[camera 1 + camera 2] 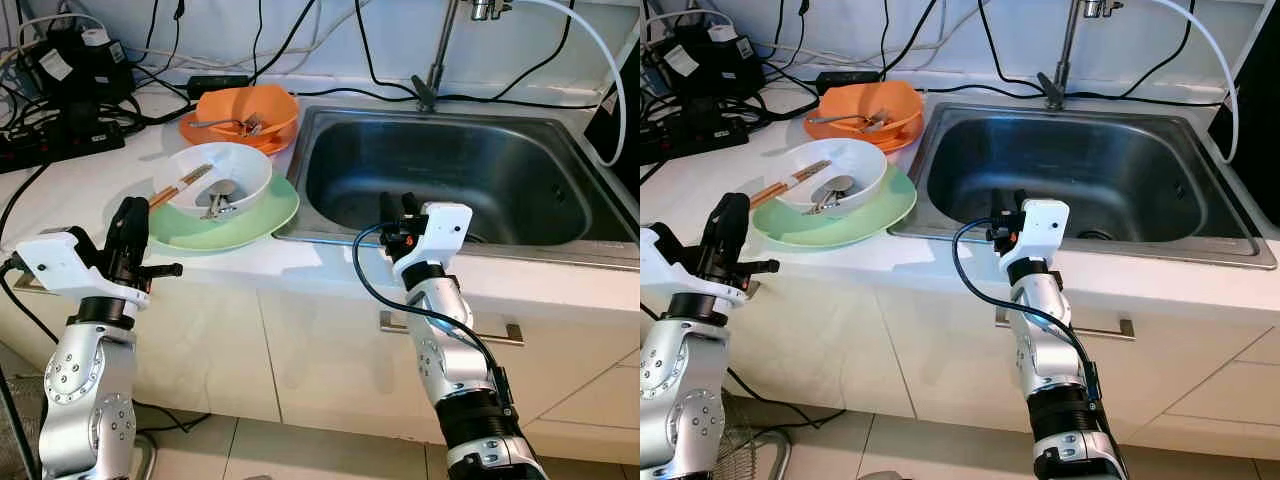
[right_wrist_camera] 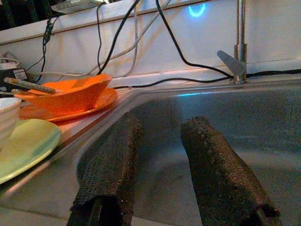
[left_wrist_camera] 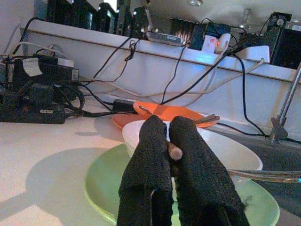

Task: Kitchen organization

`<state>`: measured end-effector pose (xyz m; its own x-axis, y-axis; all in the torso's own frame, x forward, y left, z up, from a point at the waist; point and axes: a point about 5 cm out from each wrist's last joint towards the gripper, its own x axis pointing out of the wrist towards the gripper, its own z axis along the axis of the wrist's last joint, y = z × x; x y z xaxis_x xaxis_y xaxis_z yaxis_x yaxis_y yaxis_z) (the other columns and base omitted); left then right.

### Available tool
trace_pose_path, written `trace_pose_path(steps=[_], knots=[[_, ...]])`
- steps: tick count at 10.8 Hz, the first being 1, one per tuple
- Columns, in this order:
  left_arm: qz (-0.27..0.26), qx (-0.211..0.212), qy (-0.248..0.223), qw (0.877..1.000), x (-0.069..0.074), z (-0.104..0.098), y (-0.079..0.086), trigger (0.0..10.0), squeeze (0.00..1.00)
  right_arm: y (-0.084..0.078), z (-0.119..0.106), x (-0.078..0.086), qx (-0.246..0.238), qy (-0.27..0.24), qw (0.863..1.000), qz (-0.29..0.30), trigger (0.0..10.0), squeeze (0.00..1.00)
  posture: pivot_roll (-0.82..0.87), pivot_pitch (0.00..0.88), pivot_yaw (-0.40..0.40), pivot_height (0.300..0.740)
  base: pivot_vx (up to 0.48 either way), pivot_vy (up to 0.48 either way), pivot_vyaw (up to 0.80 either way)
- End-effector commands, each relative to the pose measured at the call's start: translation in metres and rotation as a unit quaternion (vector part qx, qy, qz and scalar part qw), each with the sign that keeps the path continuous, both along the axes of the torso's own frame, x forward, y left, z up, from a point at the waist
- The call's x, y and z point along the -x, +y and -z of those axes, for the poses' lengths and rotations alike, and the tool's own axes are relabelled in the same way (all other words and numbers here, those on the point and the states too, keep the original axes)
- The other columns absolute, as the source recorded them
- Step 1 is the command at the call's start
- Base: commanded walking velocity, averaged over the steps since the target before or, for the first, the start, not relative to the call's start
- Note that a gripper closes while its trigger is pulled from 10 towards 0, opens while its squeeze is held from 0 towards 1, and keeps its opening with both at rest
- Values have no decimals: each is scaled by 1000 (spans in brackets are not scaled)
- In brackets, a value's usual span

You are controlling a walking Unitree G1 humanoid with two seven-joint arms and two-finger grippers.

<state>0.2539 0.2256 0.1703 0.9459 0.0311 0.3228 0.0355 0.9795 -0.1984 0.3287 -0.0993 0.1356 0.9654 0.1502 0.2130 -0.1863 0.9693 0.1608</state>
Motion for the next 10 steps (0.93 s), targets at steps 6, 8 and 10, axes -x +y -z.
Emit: trace_pose_path(steps=[6,8,10], knots=[[89,-15,-136,987,-14,-81,-34,10000,0,3,-3,-4,-1,-2,1000,-7,10000,0,133,0,40,740,0,0,0],[167,-14,-166,972,-24,-99,-66,10000,0,3,-2,-5,2,-1,1000,-4,10000,0,137,0,43,740,0,0,0],[240,3,-165,957,-35,-102,-98,10000,0,0,-5,-9,19,-9,1000,4,10000,1000,117,0,60,740,0,0,0]])
